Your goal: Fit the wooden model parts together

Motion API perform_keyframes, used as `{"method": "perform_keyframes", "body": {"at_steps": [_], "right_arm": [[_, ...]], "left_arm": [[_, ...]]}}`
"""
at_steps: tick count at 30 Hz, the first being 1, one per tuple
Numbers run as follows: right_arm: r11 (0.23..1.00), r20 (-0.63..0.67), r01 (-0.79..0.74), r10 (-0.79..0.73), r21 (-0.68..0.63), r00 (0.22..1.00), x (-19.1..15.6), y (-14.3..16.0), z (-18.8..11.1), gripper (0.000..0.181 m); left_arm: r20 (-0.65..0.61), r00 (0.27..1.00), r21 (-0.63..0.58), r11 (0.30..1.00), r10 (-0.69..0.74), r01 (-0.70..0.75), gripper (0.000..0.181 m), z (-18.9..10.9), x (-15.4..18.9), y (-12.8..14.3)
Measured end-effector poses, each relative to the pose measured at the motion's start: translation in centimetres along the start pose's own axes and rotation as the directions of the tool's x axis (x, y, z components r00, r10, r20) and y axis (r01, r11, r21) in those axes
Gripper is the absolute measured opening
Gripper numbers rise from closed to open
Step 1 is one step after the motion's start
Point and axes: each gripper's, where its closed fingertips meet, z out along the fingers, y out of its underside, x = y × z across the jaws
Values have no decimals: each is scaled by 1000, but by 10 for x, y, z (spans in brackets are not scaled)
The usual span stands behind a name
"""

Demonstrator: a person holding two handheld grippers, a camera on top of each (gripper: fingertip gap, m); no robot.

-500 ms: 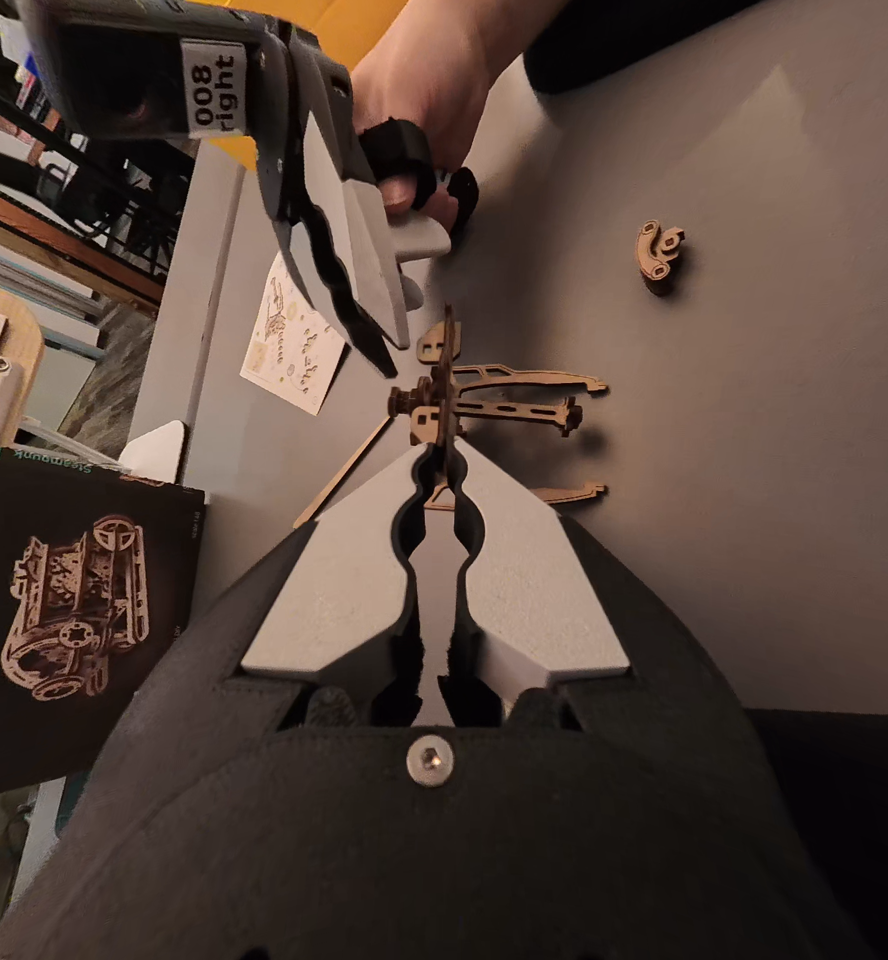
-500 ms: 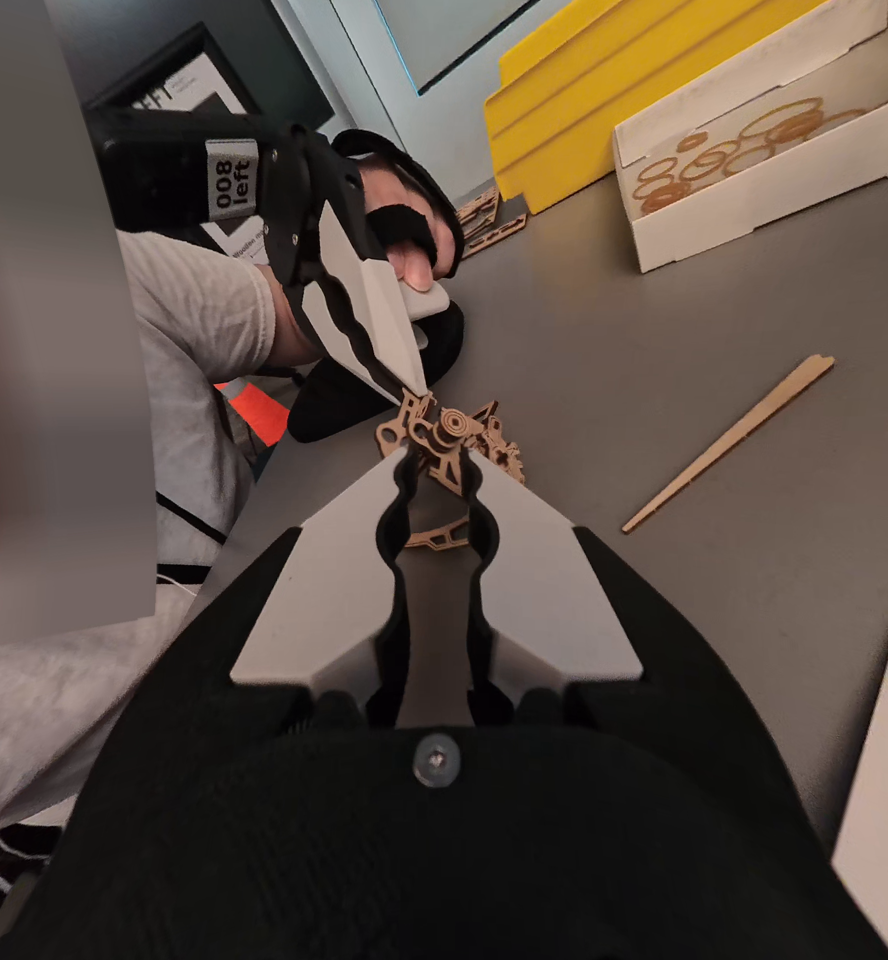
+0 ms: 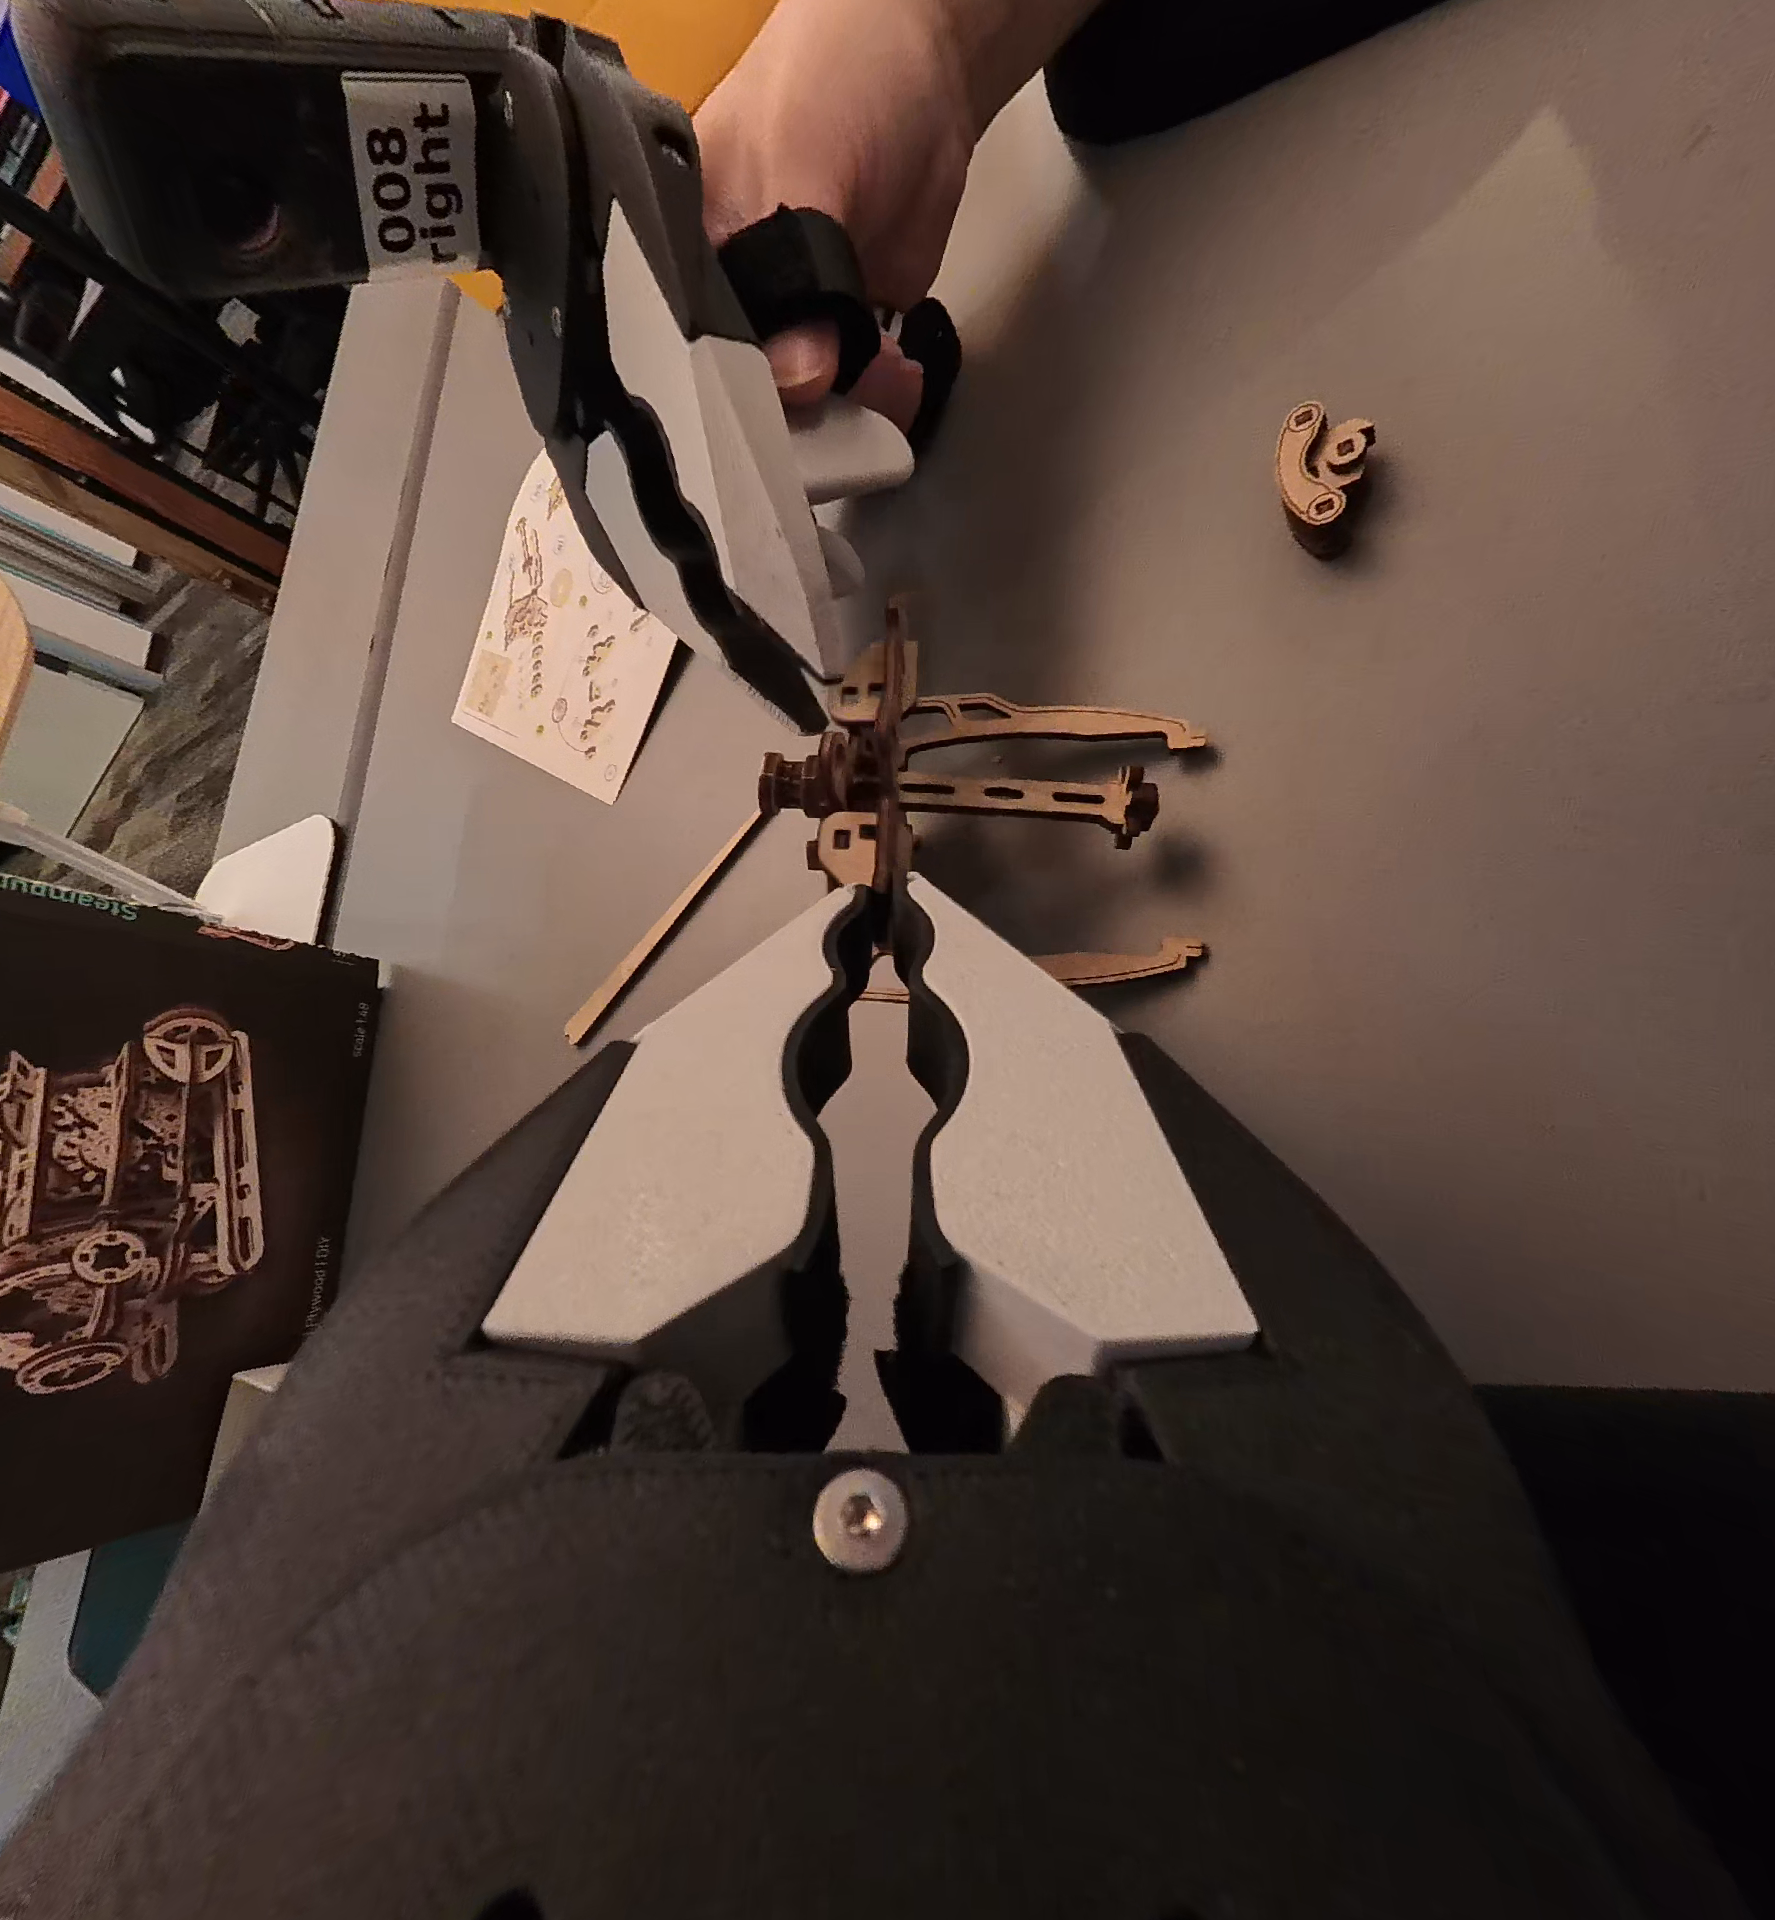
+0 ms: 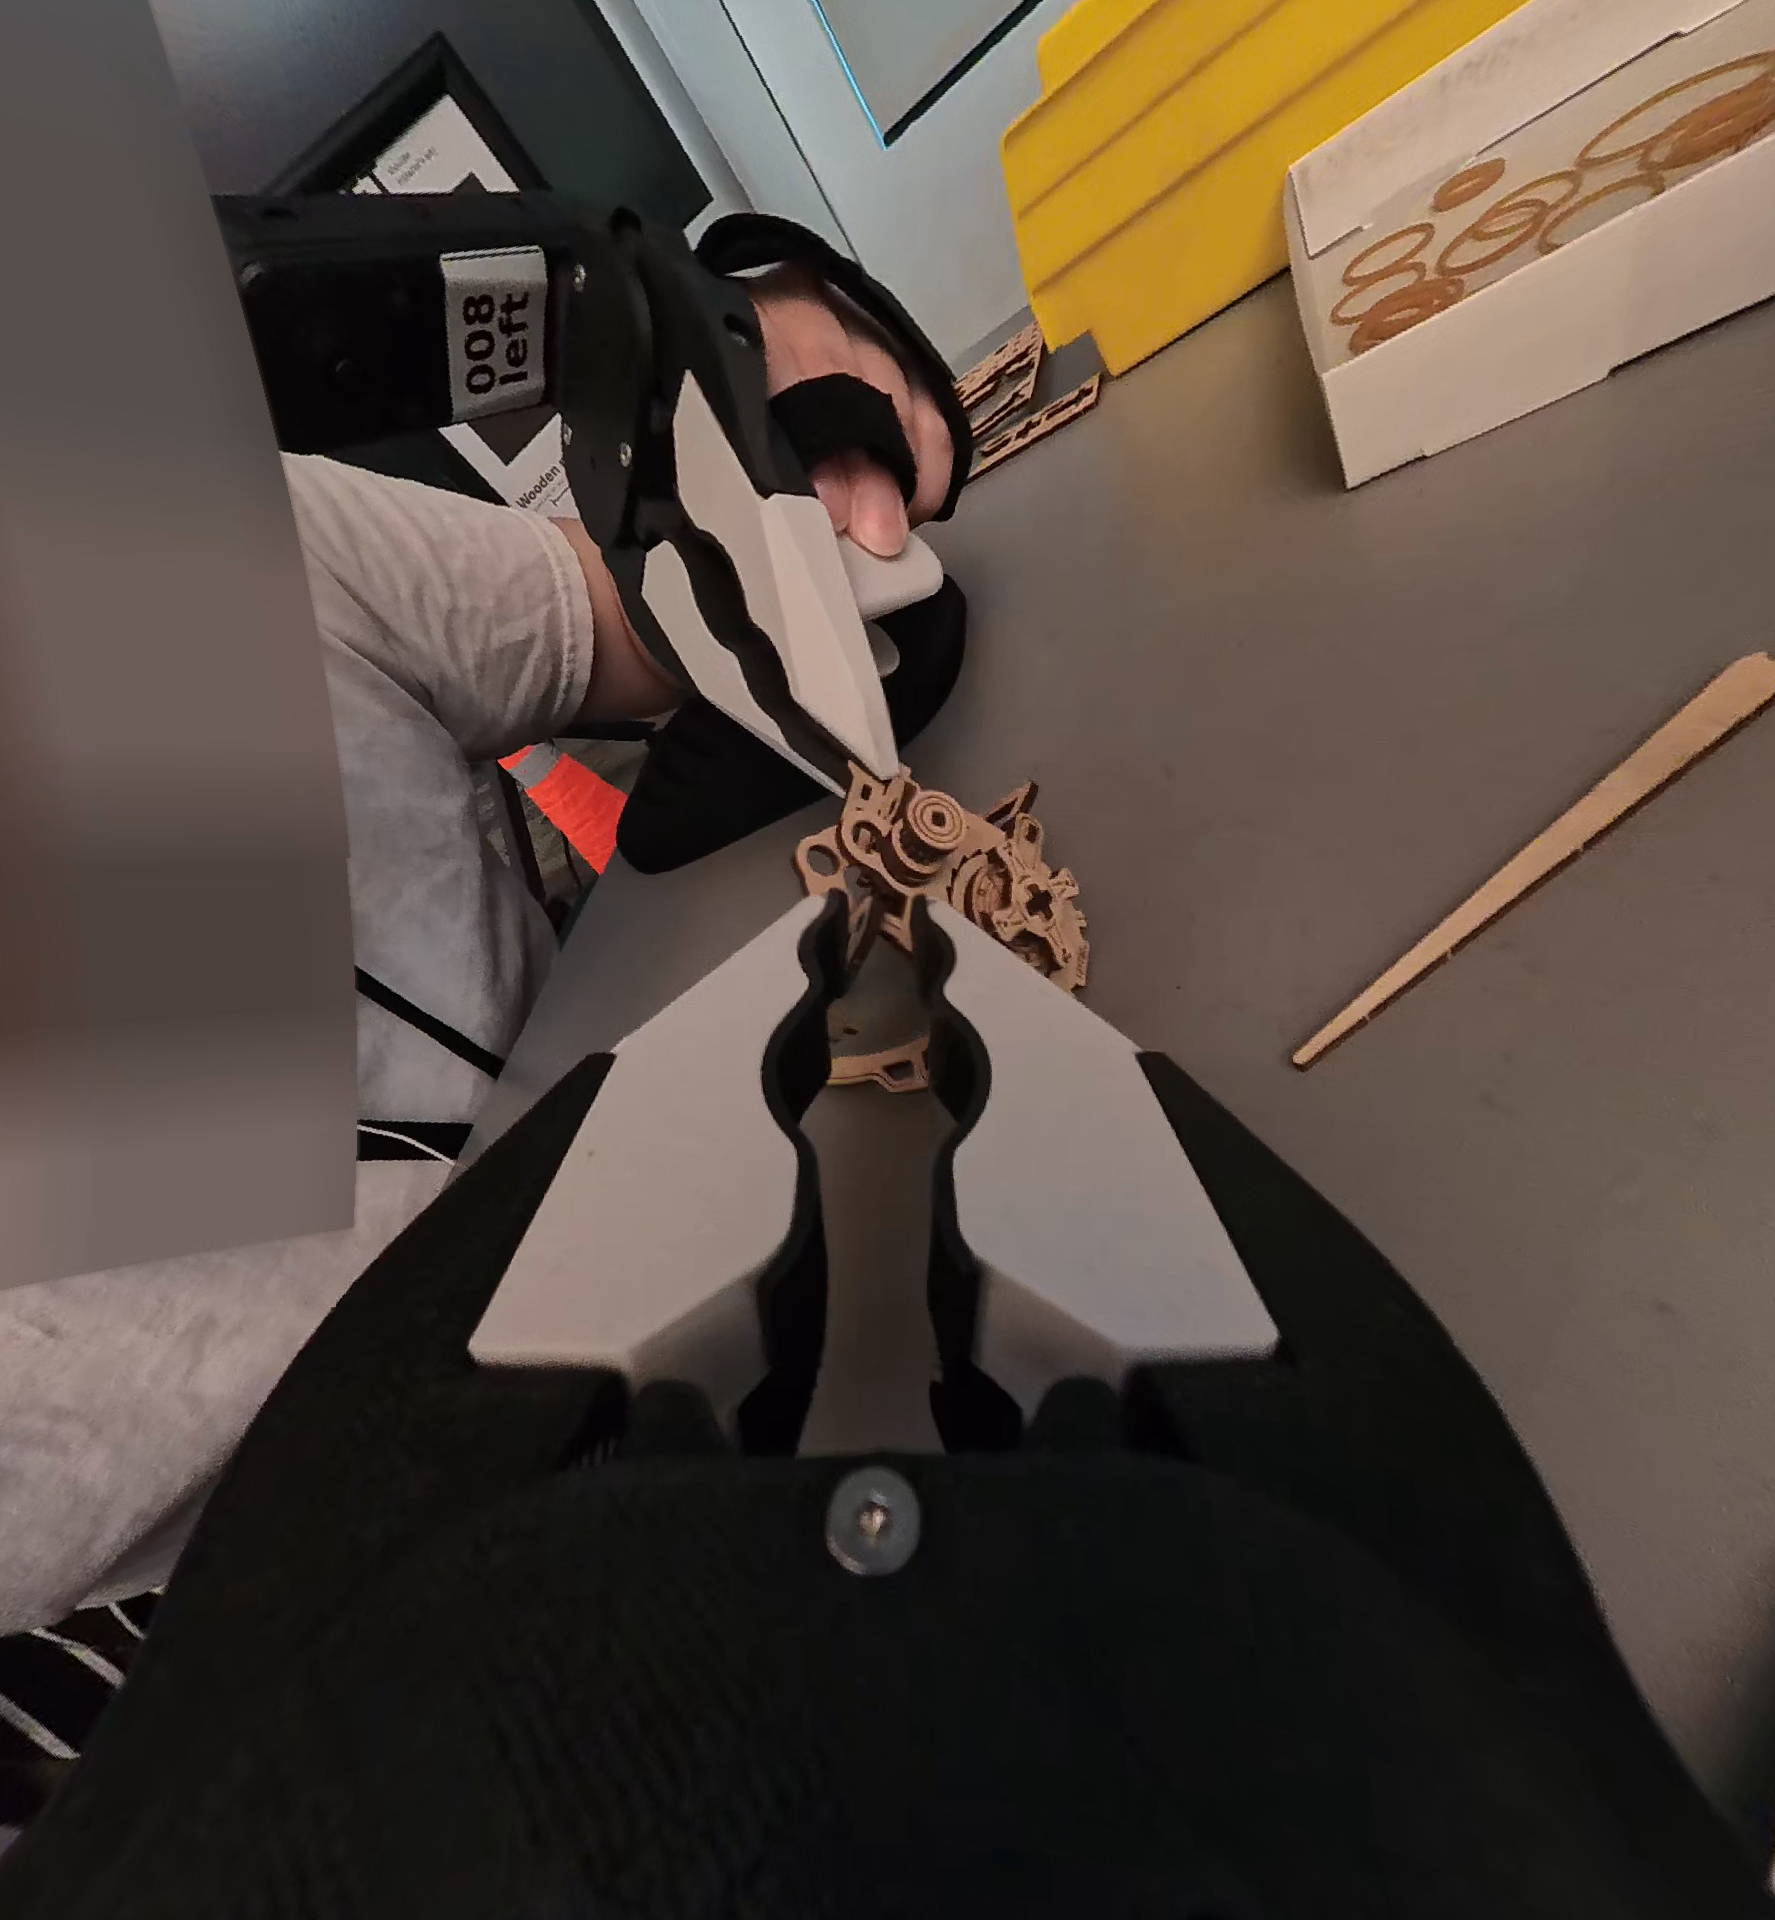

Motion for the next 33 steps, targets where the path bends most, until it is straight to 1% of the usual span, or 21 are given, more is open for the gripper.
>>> {"method": "perform_keyframes", "body": {"at_steps": [3, 6, 8, 11, 15, 19, 27, 31, 33], "right_arm": [[1000, -21, 12, -12, -11, 1000, 2, 2, 2, 8], [1000, -1, -11, 11, -14, 1000, 1, 3, 2, 6], [1000, 9, -26, 26, -2, 1000, 1, 1, 1, 6], [999, -7, -23, 23, 33, 1000, 4, -4, -3, 5], [1000, 12, -15, 14, 24, 1000, 0, -4, -2, 5], [1000, 22, -20, 19, 21, 1000, -1, -3, -1, 6], [1000, 18, -16, 16, 6, 1000, -1, -1, -1, 4], [1000, 10, 11, -11, 4, 1000, -2, -2, -2, 3], [1000, 30, 5, -5, 16, 1000, -5, -4, -2, 4]], "left_arm": [[-1, 1000, -1, 1000, 0, 0, 1, 0, 0, -1], [-5, 1000, -4, 1000, 1, -1, 1, 0, 0, 0], [-19, 1000, 2, 1000, -4, 4, 1, 0, 2, 0], [-15, 1000, 12, 1000, -14, 14, 0, -2, 0, -1], [-28, 999, 28, 999, -25, 25, 0, -4, -1, -3], [-31, 999, 14, 1000, -13, 14, 0, -2, 0, -3], [-58, 997, 24, 999, -45, 47, 0, 0, 0, -2], [-68, 996, 24, 998, -49, 50, 0, 0, 1, -2], [-72, 996, 20, 999, -46, 48, 0, 0, 1, -2]]}}
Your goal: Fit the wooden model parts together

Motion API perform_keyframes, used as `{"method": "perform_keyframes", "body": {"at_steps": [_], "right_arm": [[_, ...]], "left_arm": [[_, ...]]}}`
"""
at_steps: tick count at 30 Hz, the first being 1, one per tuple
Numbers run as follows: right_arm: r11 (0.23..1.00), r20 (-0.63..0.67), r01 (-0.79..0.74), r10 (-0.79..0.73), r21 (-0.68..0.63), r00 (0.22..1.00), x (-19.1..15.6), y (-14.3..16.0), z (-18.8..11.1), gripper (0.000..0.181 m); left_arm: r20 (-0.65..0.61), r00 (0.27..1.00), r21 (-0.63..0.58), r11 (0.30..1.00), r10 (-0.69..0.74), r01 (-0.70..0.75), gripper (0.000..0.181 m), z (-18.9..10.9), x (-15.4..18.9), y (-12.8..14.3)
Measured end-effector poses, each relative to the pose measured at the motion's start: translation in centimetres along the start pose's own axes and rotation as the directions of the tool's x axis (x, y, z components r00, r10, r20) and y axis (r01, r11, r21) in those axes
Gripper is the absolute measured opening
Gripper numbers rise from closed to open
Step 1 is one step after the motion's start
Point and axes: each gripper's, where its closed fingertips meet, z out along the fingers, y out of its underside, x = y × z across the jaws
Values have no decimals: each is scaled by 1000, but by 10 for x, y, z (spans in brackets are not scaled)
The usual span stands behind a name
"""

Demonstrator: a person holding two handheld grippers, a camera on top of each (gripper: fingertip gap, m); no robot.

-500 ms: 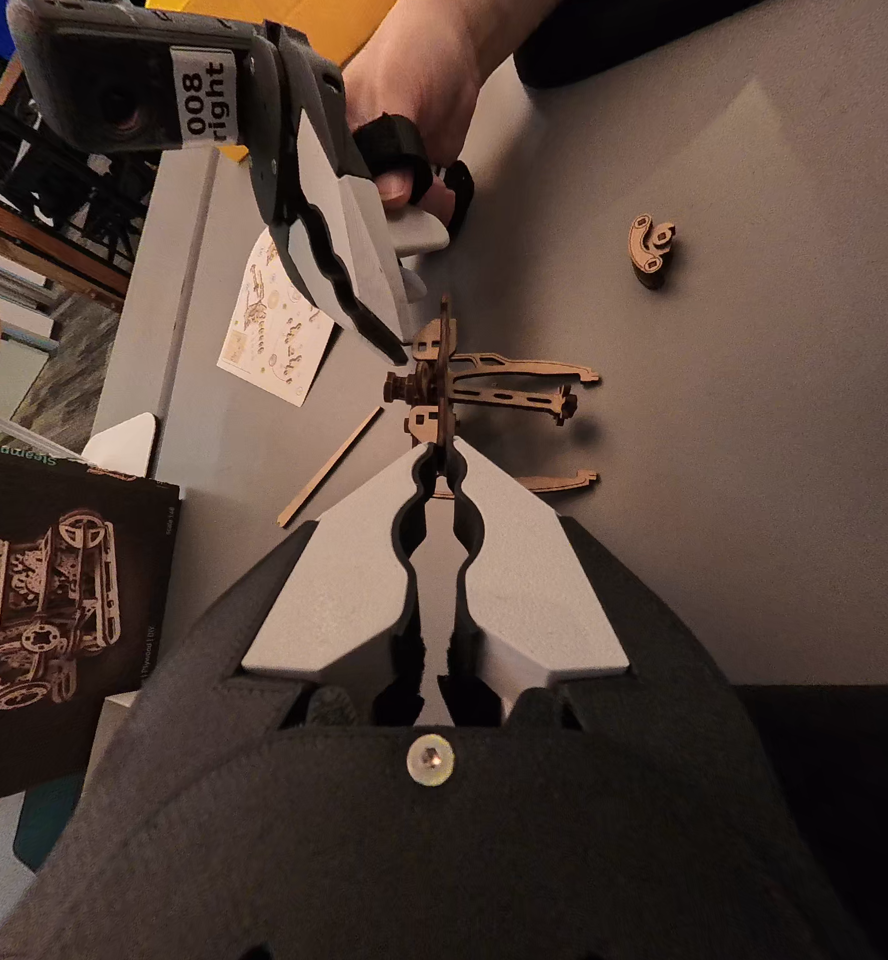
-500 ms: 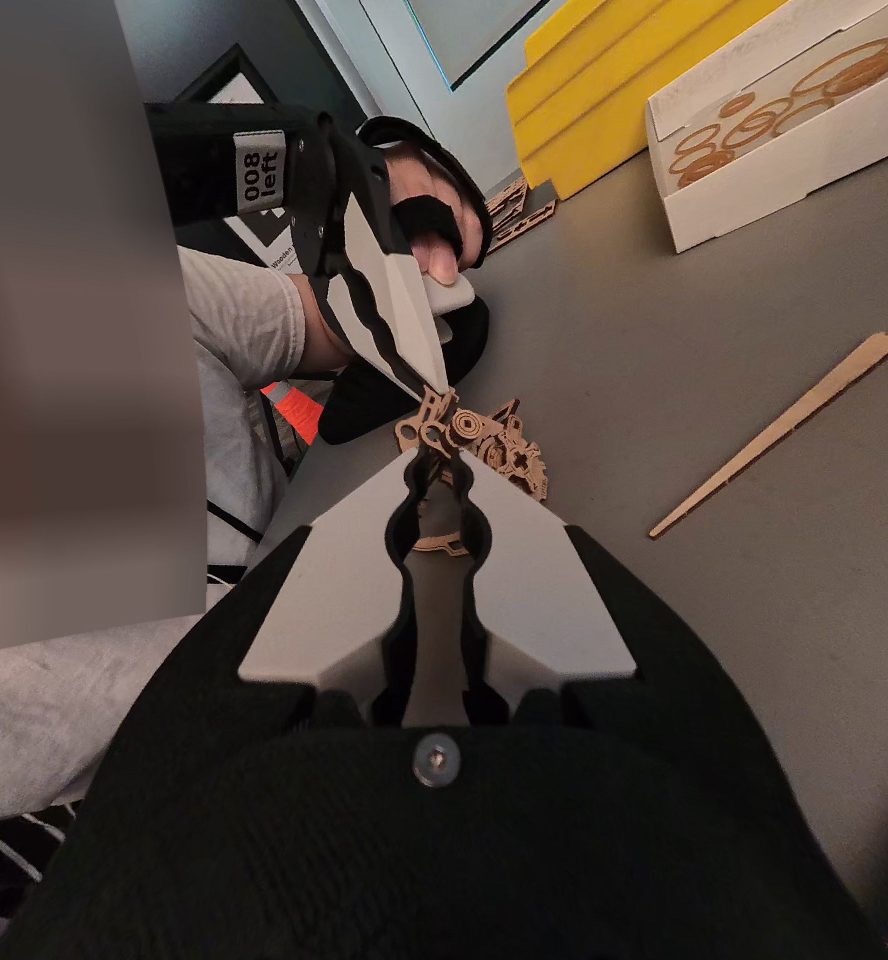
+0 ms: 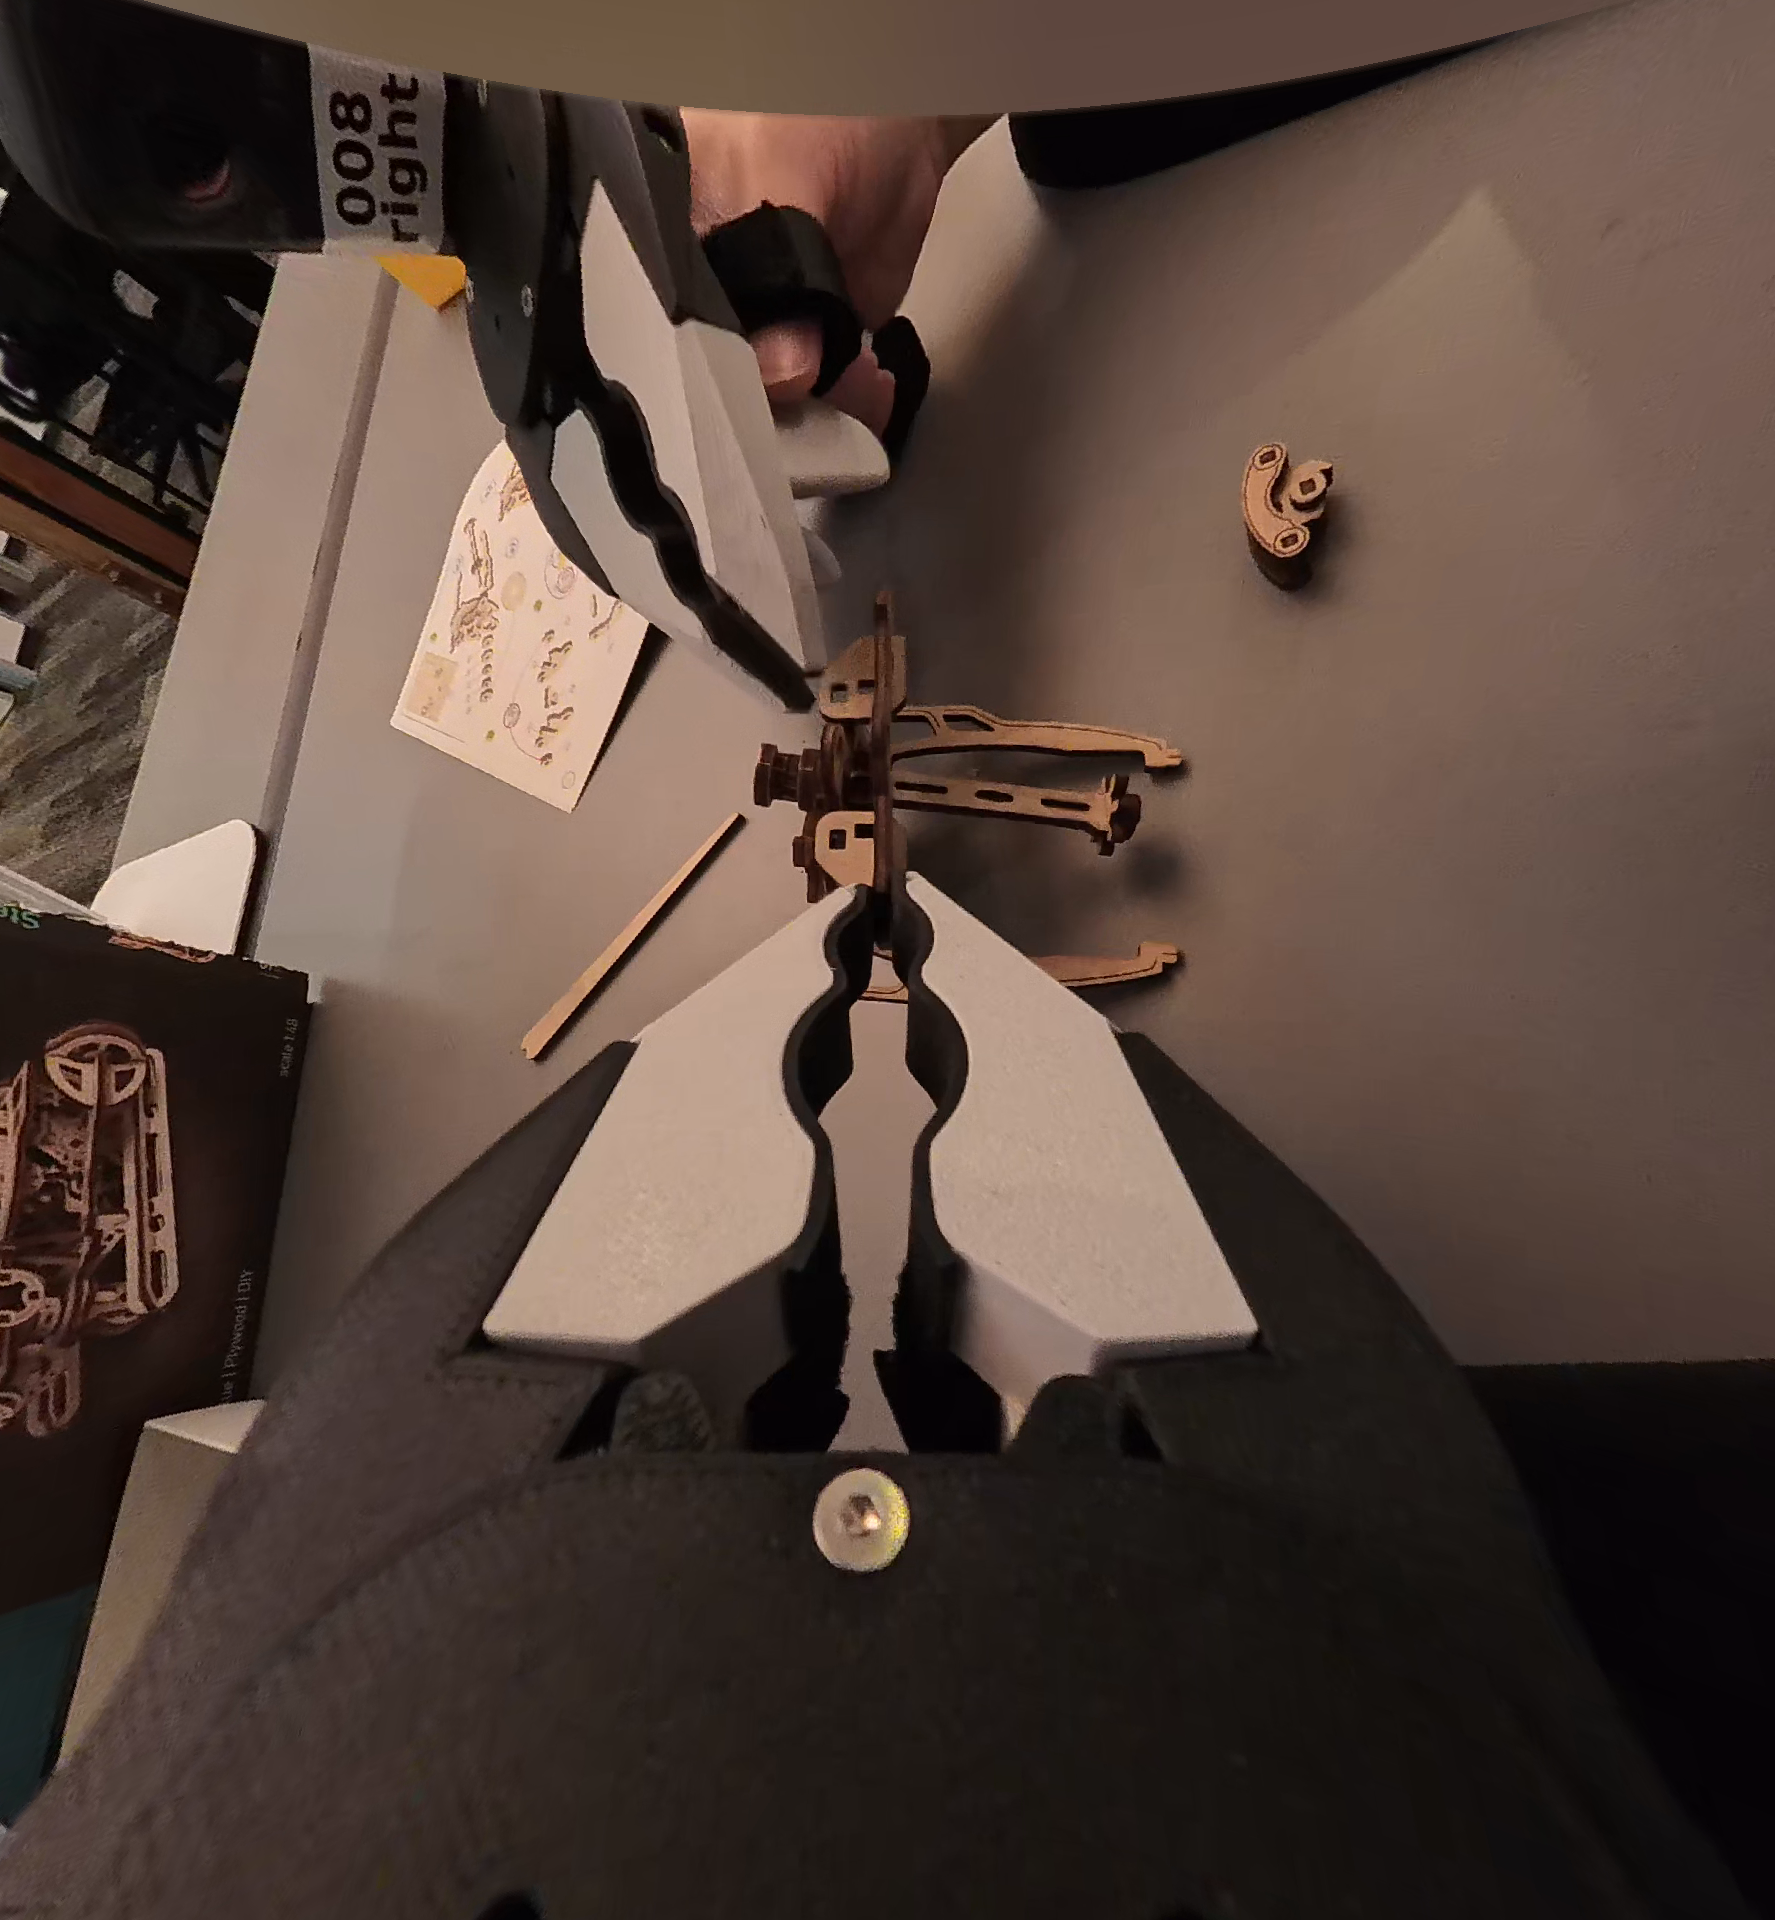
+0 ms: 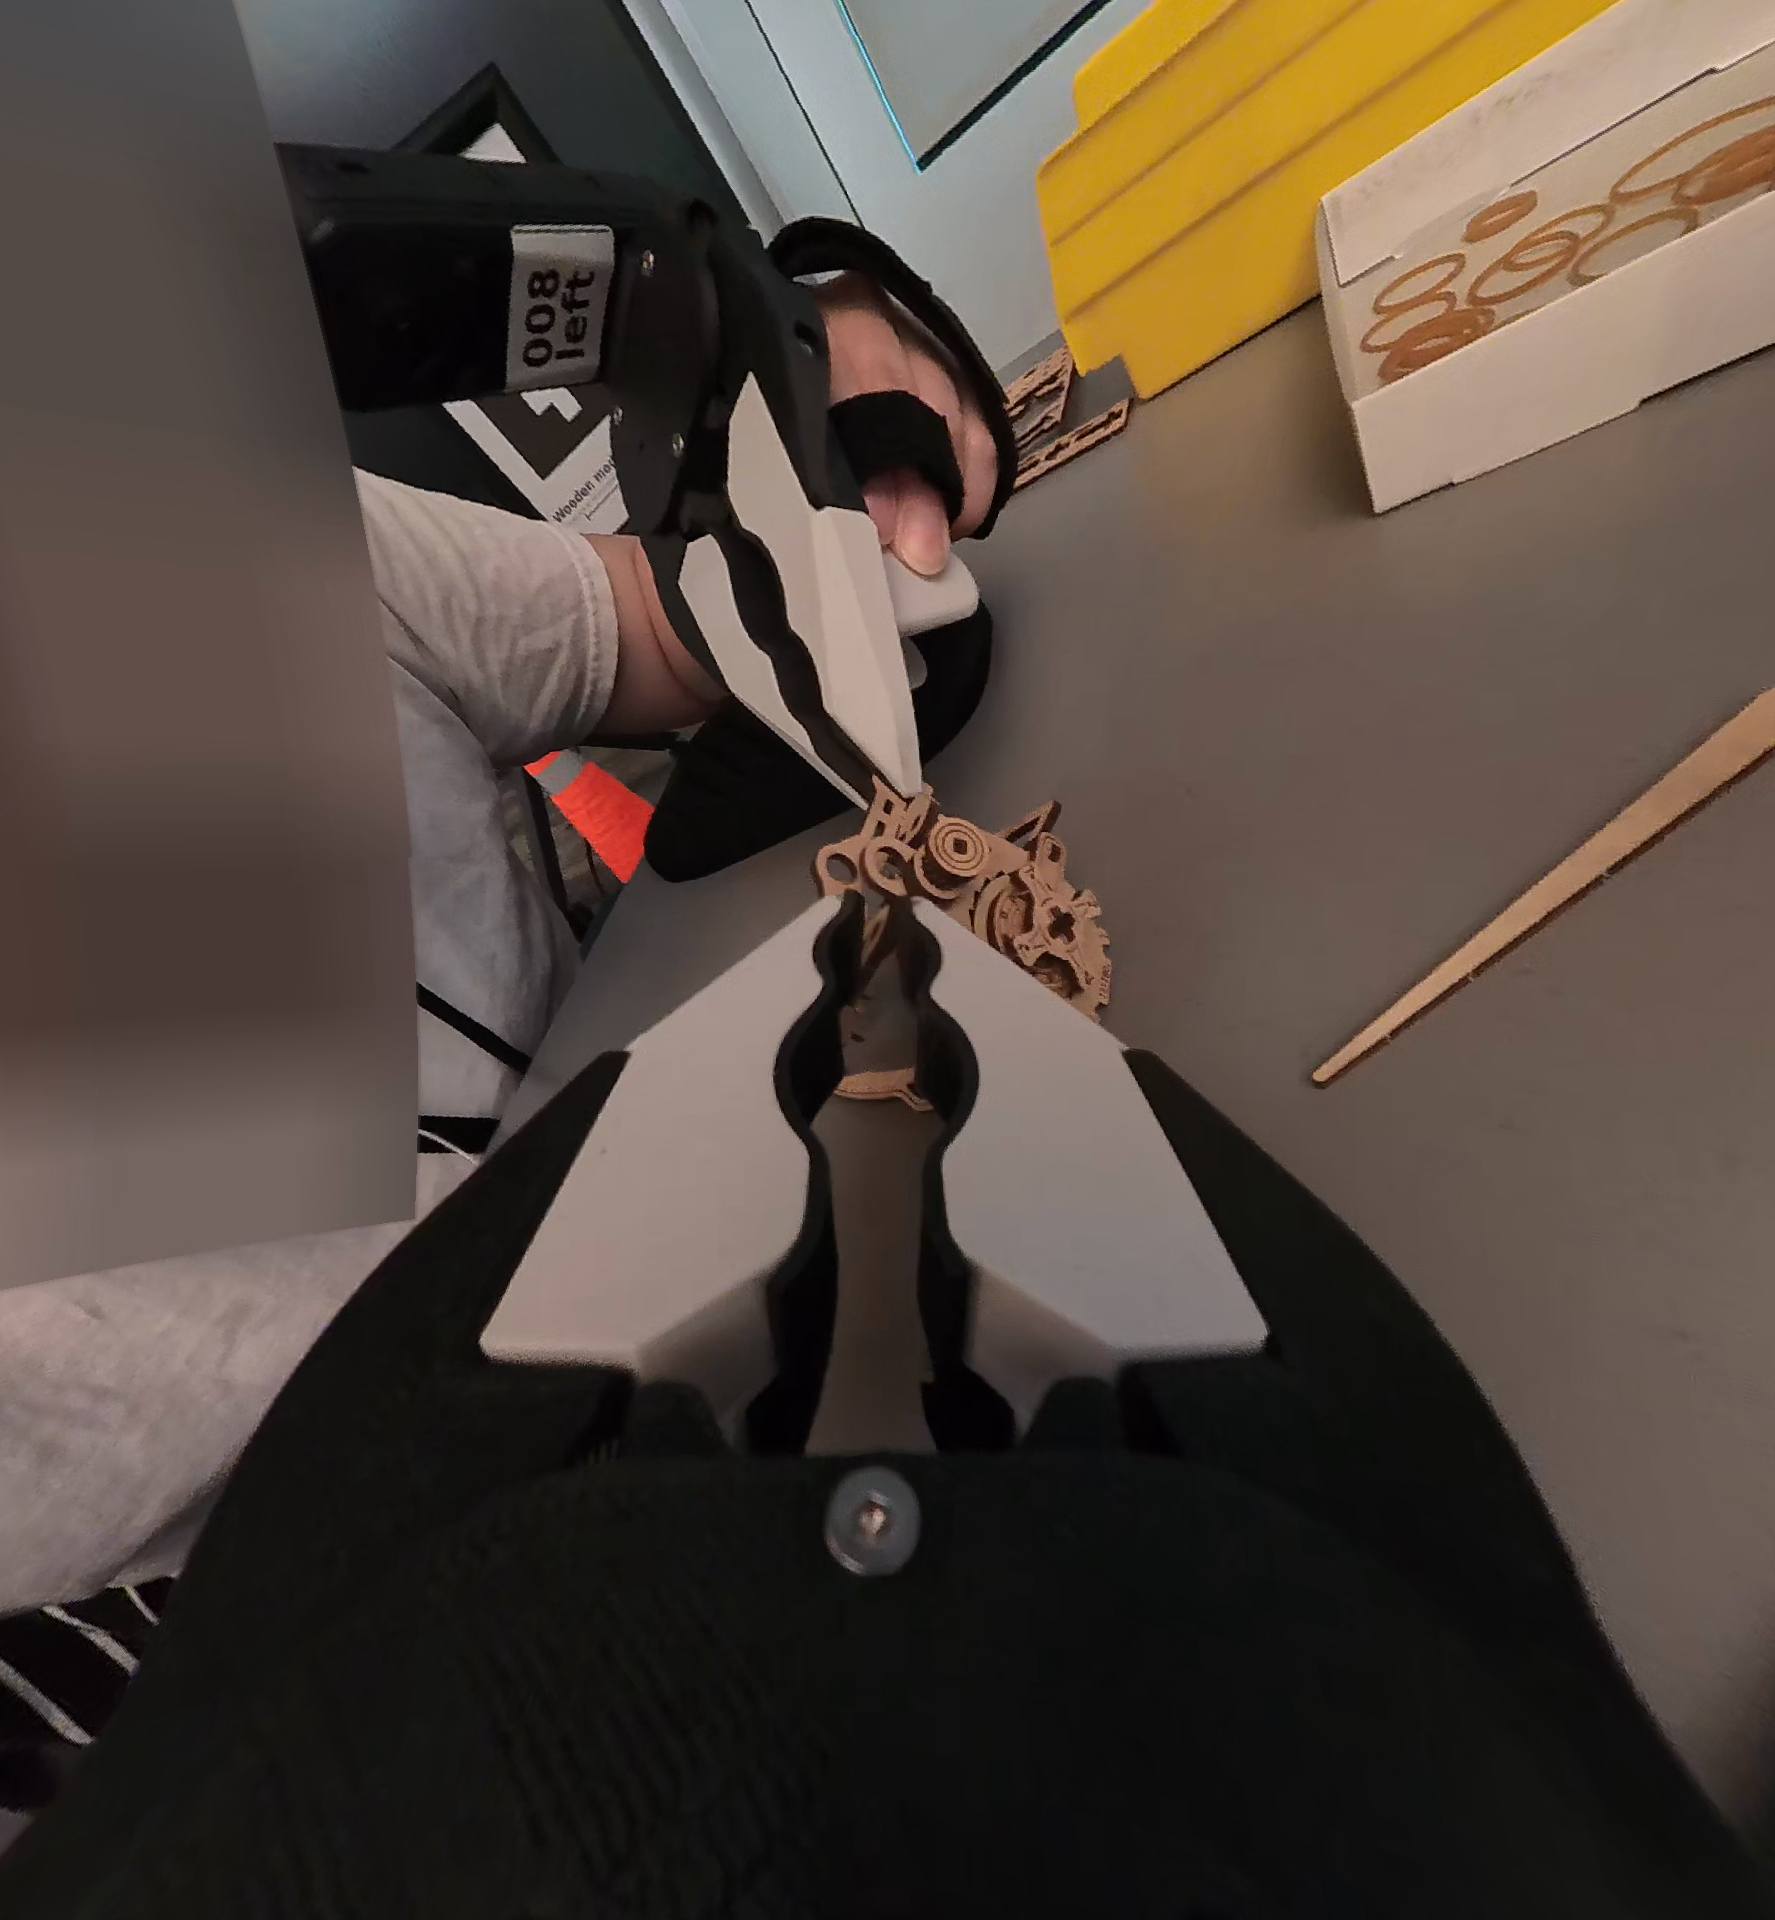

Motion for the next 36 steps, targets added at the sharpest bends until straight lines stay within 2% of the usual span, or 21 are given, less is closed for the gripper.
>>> {"method": "perform_keyframes", "body": {"at_steps": [8, 18, 22, 32, 34, 36], "right_arm": [[999, -36, 7, -8, -39, 999, 5, 7, 2, 3], [999, -58, 14, -17, -43, 998, 8, 8, 0, 2], [999, -73, 22, -25, -39, 997, 10, 7, -1, 2], [998, -91, 36, -40, -53, 995, 12, 8, -1, 2], [998, -100, 38, -44, -59, 994, 14, 9, -1, 3], [998, -103, 36, -42, -56, 994, 14, 9, -1, 2]], "left_arm": [[28, 999, 0, 1000, 18, -18, 1, 1, -4, 1], [40, 999, 55, 998, 2, -4, 1, 2, -6, -1], [81, 997, 67, 998, 14, -20, 2, 2, -11, -1], [123, 992, 153, 988, -15, -4, 5, 1, -20, -1], [147, 988, 174, 985, -37, 11, 10, 1, -25, 1], [114, 991, 207, 977, -69, 44, 15, 0, -24, 0]]}}
